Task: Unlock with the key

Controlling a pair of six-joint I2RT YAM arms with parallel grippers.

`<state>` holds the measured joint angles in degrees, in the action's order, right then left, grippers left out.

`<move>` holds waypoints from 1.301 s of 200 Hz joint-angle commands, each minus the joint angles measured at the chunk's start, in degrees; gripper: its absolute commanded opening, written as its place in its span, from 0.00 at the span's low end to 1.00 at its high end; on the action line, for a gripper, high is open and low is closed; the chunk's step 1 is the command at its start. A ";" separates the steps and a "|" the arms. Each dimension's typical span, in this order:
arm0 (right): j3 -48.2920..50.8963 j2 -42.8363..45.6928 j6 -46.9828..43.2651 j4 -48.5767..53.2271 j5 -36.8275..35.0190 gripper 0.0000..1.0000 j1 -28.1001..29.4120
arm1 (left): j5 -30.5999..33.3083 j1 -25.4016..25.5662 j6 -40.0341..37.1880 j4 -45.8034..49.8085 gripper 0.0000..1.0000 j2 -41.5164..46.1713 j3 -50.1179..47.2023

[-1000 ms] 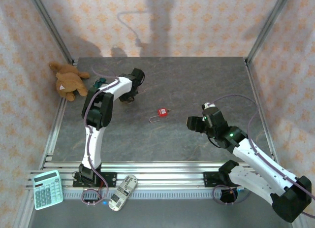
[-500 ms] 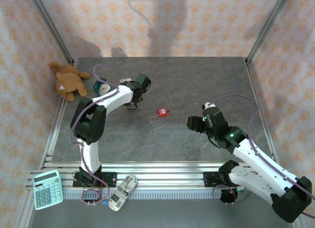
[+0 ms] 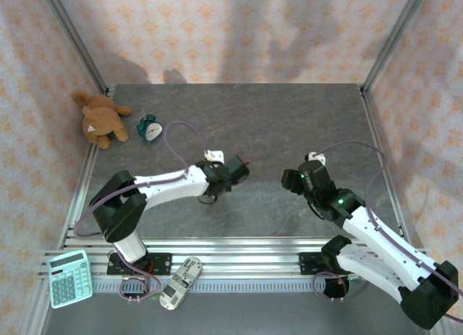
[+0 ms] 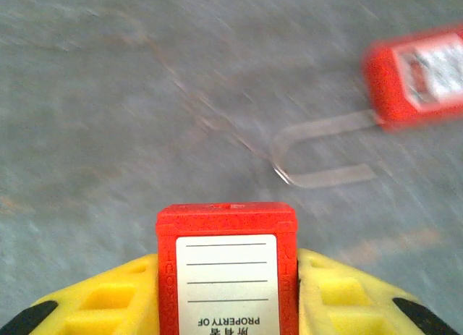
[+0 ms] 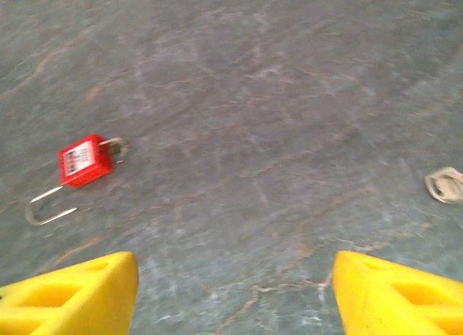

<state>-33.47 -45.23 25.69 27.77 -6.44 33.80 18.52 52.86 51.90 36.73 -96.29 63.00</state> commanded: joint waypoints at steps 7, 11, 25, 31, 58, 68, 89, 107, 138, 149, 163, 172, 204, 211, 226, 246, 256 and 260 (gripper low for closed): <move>4.05 2.98 5.50 -0.77 -8.61 0.71 -0.48 | -1.29 7.32 5.12 -0.84 0.37 -2.78 0.76; 4.34 3.16 5.62 -0.86 -8.67 0.72 -0.57 | -1.20 8.05 5.31 -0.99 0.37 -3.65 1.24; 4.82 3.24 5.88 -0.55 -8.60 0.72 -0.92 | -1.37 9.92 5.92 -2.53 0.38 -6.69 2.15; 4.95 3.24 6.02 -0.52 -8.44 0.72 -0.98 | -2.31 10.23 6.00 -3.65 0.38 -8.02 2.47; 5.38 3.47 6.43 0.68 -8.02 0.73 -1.27 | -4.93 10.58 6.07 -5.97 0.38 -12.08 5.05; 5.69 3.81 6.57 1.20 -8.26 0.73 -1.42 | -4.25 10.54 5.70 -5.95 0.41 -12.64 6.22; 6.47 5.08 7.08 1.89 -7.86 0.74 -1.85 | -4.04 10.57 5.37 -6.10 0.58 -12.68 7.84; 6.76 6.22 7.38 2.65 -7.46 0.74 -2.11 | -5.40 10.47 4.80 -5.64 0.74 -12.65 8.81; 6.54 7.52 6.95 4.12 -7.29 0.75 -2.51 | -8.68 10.43 3.96 -5.44 0.84 -11.03 6.45; 6.45 7.66 6.71 4.31 -7.33 0.75 -2.69 | -9.97 10.56 3.66 -5.37 0.85 -9.81 4.86; 6.33 7.70 6.40 4.13 -7.13 0.75 -2.81 | -11.17 10.60 3.69 -5.32 0.87 -7.92 2.26; 6.32 7.63 6.16 4.05 -7.20 0.75 -3.00 | -11.78 10.60 4.05 -5.39 0.88 -6.47 0.31; 6.54 6.63 5.21 3.65 -7.76 0.77 -4.39 | -14.34 11.03 4.26 -7.38 0.92 -3.21 -4.07; 6.42 6.06 5.06 3.62 -7.64 0.78 -5.10 | -13.20 11.13 3.80 -6.07 0.92 -2.83 -3.72; 6.00 4.33 5.01 3.70 -7.23 0.79 -6.83 | -9.48 10.61 2.68 -2.63 0.94 -1.94 -2.93; 4.79 1.31 5.43 3.87 -6.57 0.80 -9.83 | -9.48 7.03 0.20 -0.01 0.94 0.06 -2.66; 4.18 -0.34 5.67 3.58 -6.19 0.80 -11.40 | -8.58 5.17 -2.30 1.82 0.94 1.74 -1.60; 4.12 -0.99 5.78 3.27 -6.00 0.80 -12.12 | -7.87 4.37 -3.30 2.83 0.94 2.39 -0.72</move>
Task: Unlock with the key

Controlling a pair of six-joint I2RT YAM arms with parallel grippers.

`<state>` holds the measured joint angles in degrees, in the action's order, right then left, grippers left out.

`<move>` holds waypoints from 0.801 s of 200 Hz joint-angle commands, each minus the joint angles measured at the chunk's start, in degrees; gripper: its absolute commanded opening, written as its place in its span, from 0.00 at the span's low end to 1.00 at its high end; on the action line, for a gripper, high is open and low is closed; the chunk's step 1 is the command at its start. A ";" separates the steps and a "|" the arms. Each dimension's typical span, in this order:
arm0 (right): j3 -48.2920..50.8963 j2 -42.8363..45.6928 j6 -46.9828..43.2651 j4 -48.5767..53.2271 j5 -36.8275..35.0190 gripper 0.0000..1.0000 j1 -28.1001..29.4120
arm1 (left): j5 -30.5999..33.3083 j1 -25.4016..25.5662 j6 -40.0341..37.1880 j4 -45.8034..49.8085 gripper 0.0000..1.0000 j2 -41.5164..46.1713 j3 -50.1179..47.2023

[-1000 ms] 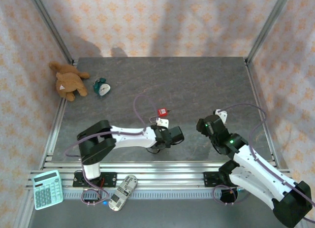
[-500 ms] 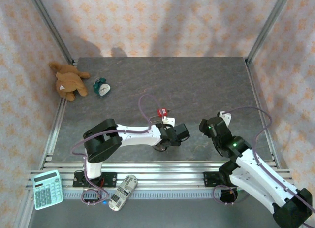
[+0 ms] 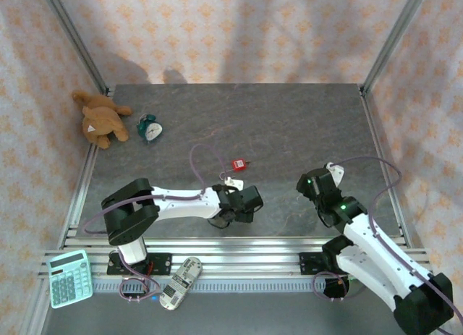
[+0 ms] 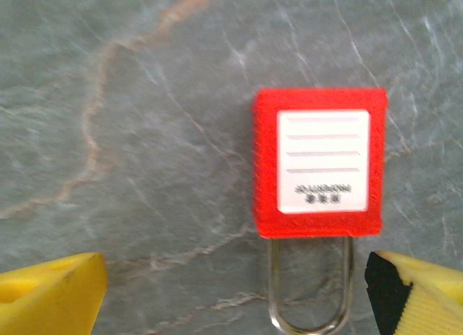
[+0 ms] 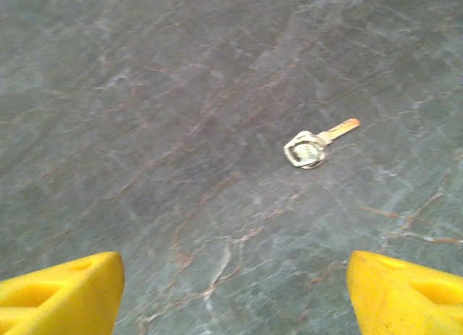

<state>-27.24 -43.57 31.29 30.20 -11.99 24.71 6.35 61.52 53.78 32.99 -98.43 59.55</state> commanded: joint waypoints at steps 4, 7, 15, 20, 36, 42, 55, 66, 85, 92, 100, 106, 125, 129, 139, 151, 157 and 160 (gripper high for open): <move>-2.19 -3.34 0.30 0.48 0.03 0.80 -3.78 | 4.81 -5.07 -6.34 7.62 0.94 5.07 3.75; -2.26 -3.89 0.35 0.17 0.32 0.80 -4.43 | 5.34 -5.62 -7.36 8.27 0.94 5.46 4.48; -2.45 -5.36 0.28 -0.73 1.77 0.80 -6.11 | 6.73 -7.09 -9.87 10.55 0.94 6.31 7.35; -2.61 -6.41 0.18 -1.34 2.49 0.79 -7.04 | 7.39 -8.12 -11.25 11.65 0.94 6.72 9.17; -3.60 -10.13 -0.40 -2.86 3.36 0.73 -9.72 | 7.09 -11.90 -15.49 13.56 0.94 7.20 15.45; -4.28 -11.76 -0.61 -3.23 3.31 0.69 -10.58 | 6.85 -13.24 -16.76 14.12 0.94 6.99 18.17; -6.41 -15.36 -0.85 -3.40 3.37 0.57 -12.25 | 7.77 -15.47 -19.54 14.94 0.94 5.94 24.19; -8.20 -18.52 -0.84 -3.63 2.58 0.48 -13.13 | 8.56 -16.67 -21.89 15.46 0.94 4.53 29.13; -9.98 -23.22 -0.86 -4.53 2.57 0.39 -15.40 | 9.56 -18.81 -26.69 14.51 0.95 2.14 34.84; -10.07 -24.04 -1.21 -5.18 3.88 0.39 -16.70 | 9.30 -19.98 -26.97 13.86 0.95 1.35 35.67; -9.98 -25.83 -1.90 -6.13 5.40 0.39 -18.04 | 8.44 -21.43 -26.01 13.70 0.95 0.61 36.00; -9.72 -26.48 -2.30 -6.85 6.24 0.40 -18.87 | 6.98 -22.62 -24.86 13.17 0.95 0.51 35.48; -8.74 -27.56 -3.26 -8.47 8.85 0.49 -21.33 | -1.45 -25.19 -21.27 7.06 0.93 2.80 28.40; -8.50 -27.89 -3.25 -8.64 9.45 0.51 -21.84 | -2.87 -25.44 -20.86 4.85 0.92 3.63 26.46; -7.81 -28.83 -3.34 -9.87 11.91 0.51 -23.43 | -4.52 -25.52 -20.09 1.82 0.92 5.16 22.84; -6.91 -30.39 -3.50 -12.17 16.20 0.45 -25.03 | -5.73 -25.57 -19.26 0.01 0.91 6.25 20.63; -6.49 -31.17 -4.16 -13.93 18.64 0.39 -25.52 | -5.71 -25.55 -18.67 -0.31 0.92 6.35 20.23; -6.28 -31.47 -4.25 -14.75 19.57 0.38 -25.65 | -5.76 -25.54 -18.44 -0.49 0.91 6.33 20.20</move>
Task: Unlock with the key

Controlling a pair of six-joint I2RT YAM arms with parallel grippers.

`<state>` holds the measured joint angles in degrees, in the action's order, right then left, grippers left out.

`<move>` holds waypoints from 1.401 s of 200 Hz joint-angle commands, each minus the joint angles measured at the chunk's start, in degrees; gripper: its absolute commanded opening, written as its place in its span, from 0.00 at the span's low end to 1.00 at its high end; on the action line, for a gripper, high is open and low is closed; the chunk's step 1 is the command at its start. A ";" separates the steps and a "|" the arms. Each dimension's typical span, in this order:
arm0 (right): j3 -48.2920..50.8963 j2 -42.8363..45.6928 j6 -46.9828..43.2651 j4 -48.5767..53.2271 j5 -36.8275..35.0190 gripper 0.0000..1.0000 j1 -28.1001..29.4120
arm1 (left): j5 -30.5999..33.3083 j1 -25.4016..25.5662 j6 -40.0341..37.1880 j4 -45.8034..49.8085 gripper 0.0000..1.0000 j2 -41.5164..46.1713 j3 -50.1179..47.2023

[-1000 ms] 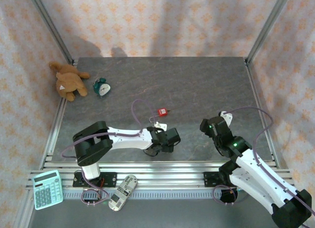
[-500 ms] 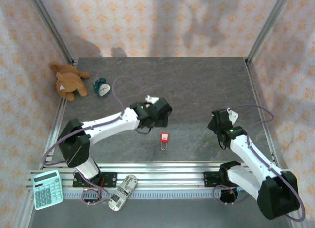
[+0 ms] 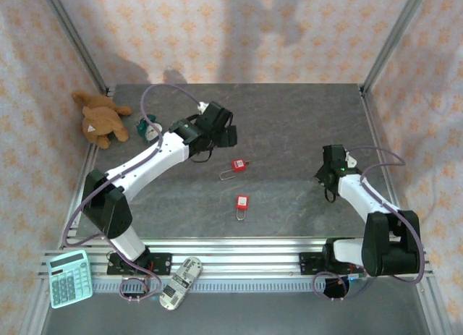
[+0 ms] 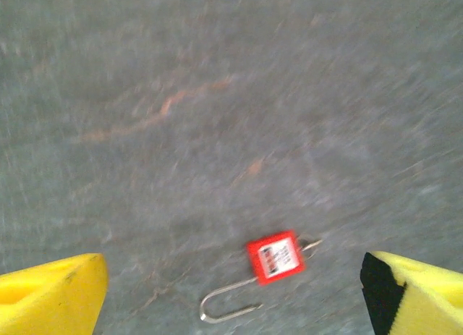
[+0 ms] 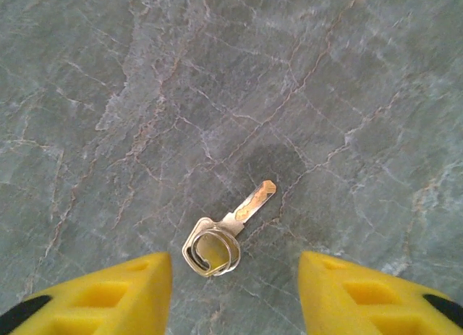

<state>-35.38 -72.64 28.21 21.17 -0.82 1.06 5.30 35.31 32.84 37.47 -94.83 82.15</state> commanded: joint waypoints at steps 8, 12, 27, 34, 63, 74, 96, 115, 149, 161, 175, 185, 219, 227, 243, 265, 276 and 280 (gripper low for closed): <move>2.43 -3.11 -1.36 -7.70 10.63 0.36 -2.03 | -5.77 0.60 2.82 -5.29 0.91 2.23 -2.34; 2.58 -3.28 -1.62 -8.60 11.80 0.36 -2.03 | -6.51 0.52 2.80 -4.84 0.90 1.99 -1.93; 2.68 -3.26 -1.89 -8.72 12.66 0.35 -2.02 | -7.45 0.46 2.41 -3.03 0.89 1.06 -0.02; 2.68 -2.98 -2.18 -8.02 12.13 0.34 -2.03 | -7.50 0.43 2.38 -3.15 0.89 1.24 -0.22; 3.61 -1.64 -2.24 -6.85 11.65 0.32 -2.04 | -8.29 0.46 2.75 -6.09 0.89 2.63 -3.44; 3.82 -1.58 -2.30 -7.02 11.85 0.31 -2.06 | -8.29 0.46 2.50 -5.60 0.88 2.47 -3.02; 3.61 -1.58 -1.80 -6.16 10.71 0.31 -2.03 | -8.22 0.46 2.32 -5.82 0.88 2.64 -3.17; 3.26 -1.02 -0.46 -4.03 4.94 0.40 -2.16 | -8.42 0.46 2.33 -6.37 0.88 3.10 -3.90; 3.32 -0.99 -0.60 -5.44 5.43 0.46 -2.55 | -8.66 0.46 2.23 -7.25 0.87 3.17 -4.64; 2.24 -2.79 -1.03 -5.09 6.12 0.47 -2.55 | -8.64 0.47 2.14 -7.19 0.87 3.08 -4.51; 1.05 -5.49 -0.61 -5.23 6.62 0.48 -2.72 | -8.63 0.46 2.07 -7.24 0.87 2.94 -4.48; 0.59 -7.37 -0.36 -6.04 7.53 0.48 -2.96 | -8.80 0.46 2.10 -7.24 0.87 2.76 -4.46; -0.48 -9.34 -0.43 -7.26 9.84 0.42 -3.01 | -8.56 0.42 2.06 -7.10 0.87 2.82 -4.45; -0.23 -8.95 -0.50 -7.79 10.75 0.40 -2.99 | -8.47 0.44 1.98 -7.15 0.87 2.89 -4.54; 0.46 -8.00 -0.50 -9.31 12.75 0.36 -2.95 | -8.35 0.44 1.92 -7.15 0.87 2.89 -4.46; 0.00 -7.94 -1.44 -9.39 14.66 0.32 -2.99 | -8.26 0.46 1.88 -7.00 0.87 2.89 -4.26; -0.45 -8.26 -1.73 -9.27 15.76 0.30 -2.99 | -8.14 0.46 1.83 -6.98 0.87 2.99 -4.28; -0.67 -8.48 -1.72 -9.15 16.09 0.30 -2.99 | -8.11 0.46 1.80 -6.97 0.87 2.98 -4.34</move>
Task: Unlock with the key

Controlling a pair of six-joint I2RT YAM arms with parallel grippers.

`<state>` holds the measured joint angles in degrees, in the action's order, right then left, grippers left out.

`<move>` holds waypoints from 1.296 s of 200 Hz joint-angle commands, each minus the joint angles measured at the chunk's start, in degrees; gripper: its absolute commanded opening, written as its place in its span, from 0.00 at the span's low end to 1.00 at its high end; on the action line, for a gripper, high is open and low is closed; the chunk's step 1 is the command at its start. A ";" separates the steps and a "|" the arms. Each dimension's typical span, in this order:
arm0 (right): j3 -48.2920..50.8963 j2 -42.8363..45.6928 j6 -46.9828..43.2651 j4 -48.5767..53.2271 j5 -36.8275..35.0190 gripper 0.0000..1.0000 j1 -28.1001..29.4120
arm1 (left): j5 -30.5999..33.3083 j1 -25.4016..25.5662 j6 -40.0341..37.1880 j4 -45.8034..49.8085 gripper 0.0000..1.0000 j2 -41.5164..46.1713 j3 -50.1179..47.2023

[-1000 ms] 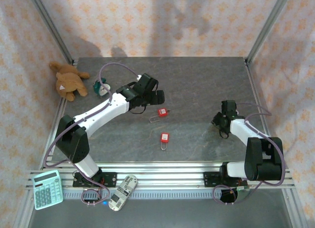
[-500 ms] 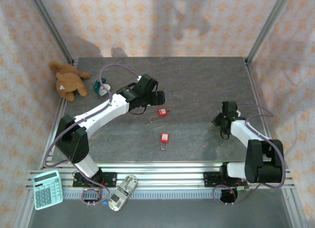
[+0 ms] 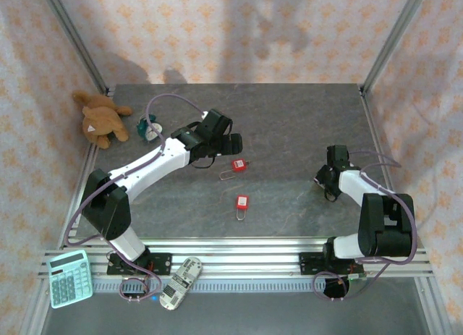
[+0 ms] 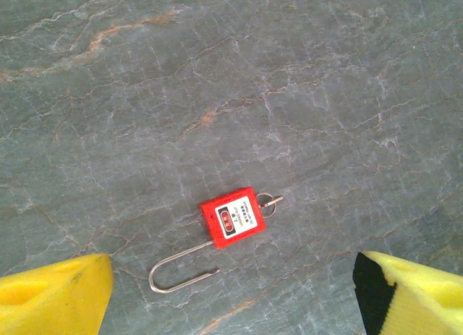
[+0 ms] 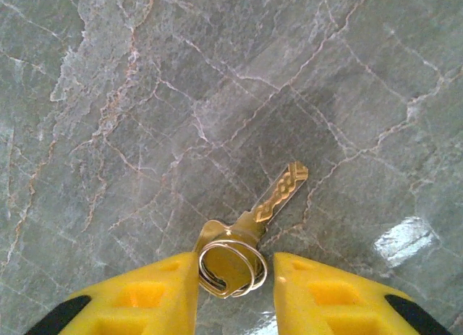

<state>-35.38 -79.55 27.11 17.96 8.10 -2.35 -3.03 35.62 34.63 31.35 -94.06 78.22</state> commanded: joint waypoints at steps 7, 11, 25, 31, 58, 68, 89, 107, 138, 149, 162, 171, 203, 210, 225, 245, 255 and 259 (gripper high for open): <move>-0.95 -1.84 -0.66 -5.74 7.71 0.29 0.42 | 0.30 0.16 -0.06 -0.91 0.87 2.35 -0.42; -1.01 -1.92 -0.67 -5.67 8.01 0.28 0.42 | 0.37 0.16 0.00 -0.94 0.87 2.36 -0.51; -1.33 -1.94 -0.69 -5.23 8.60 0.25 0.48 | 0.30 0.16 -0.09 -1.01 0.87 2.40 -0.52; -1.33 -1.74 -0.75 -5.02 8.87 0.24 0.58 | 0.24 0.16 -0.01 -0.97 0.87 2.41 -0.45; -1.52 -0.57 -0.53 -4.36 9.96 0.24 1.35 | 0.28 0.16 0.02 -1.03 0.87 2.40 -0.57; -1.84 -0.20 -0.44 -4.03 10.40 0.25 1.85 | 0.17 0.16 0.09 -1.11 0.87 2.34 -0.53; -2.63 0.11 -0.17 -3.69 11.46 0.27 2.90 | 0.04 0.16 0.08 -1.21 0.87 2.22 -0.59; -3.14 -0.07 -0.63 -4.58 12.46 0.29 3.32 | -0.06 0.15 0.09 -1.21 0.87 2.17 -0.56; -5.18 -0.26 -2.22 -2.28 9.23 0.29 3.32 | 0.08 0.16 0.05 -1.21 0.87 2.31 -0.69; -6.19 -0.23 -2.86 -0.11 5.23 0.30 3.27 | 0.21 0.16 -0.09 -1.21 0.87 2.31 -0.70; -7.16 -0.76 -3.90 1.24 1.09 0.33 3.23 | 0.15 0.15 -0.09 -1.38 0.87 2.22 -0.70; -8.16 -1.88 -4.41 2.14 -0.20 0.34 2.93 | 0.02 0.16 -0.05 -1.36 0.87 2.06 -0.70; -11.20 -8.83 -5.33 2.56 2.23 0.35 2.70 | -0.31 0.11 0.04 -1.29 0.87 1.65 -0.68; -11.43 -9.90 -5.28 2.66 2.70 0.36 2.75 | -0.23 0.14 -0.06 -1.21 0.87 1.65 -0.70; -11.24 -10.88 -5.11 2.95 1.67 0.37 2.76 | -0.05 0.20 -0.07 -1.28 0.87 1.80 -0.78; -10.79 -10.43 -5.22 3.41 0.66 0.37 2.71 | -0.05 0.16 -0.09 -1.31 0.87 1.70 -0.78; -10.64 -10.03 -5.14 3.66 1.11 0.37 2.73 | -0.14 0.16 -0.09 -1.31 0.87 1.53 -0.78; -10.50 -9.78 -5.10 3.67 1.34 0.37 2.75 | -0.22 0.18 -0.09 -1.38 0.87 1.44 -0.71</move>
<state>-46.11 -90.26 22.59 18.83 11.29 0.58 -3.05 35.62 34.61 30.96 -93.56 78.22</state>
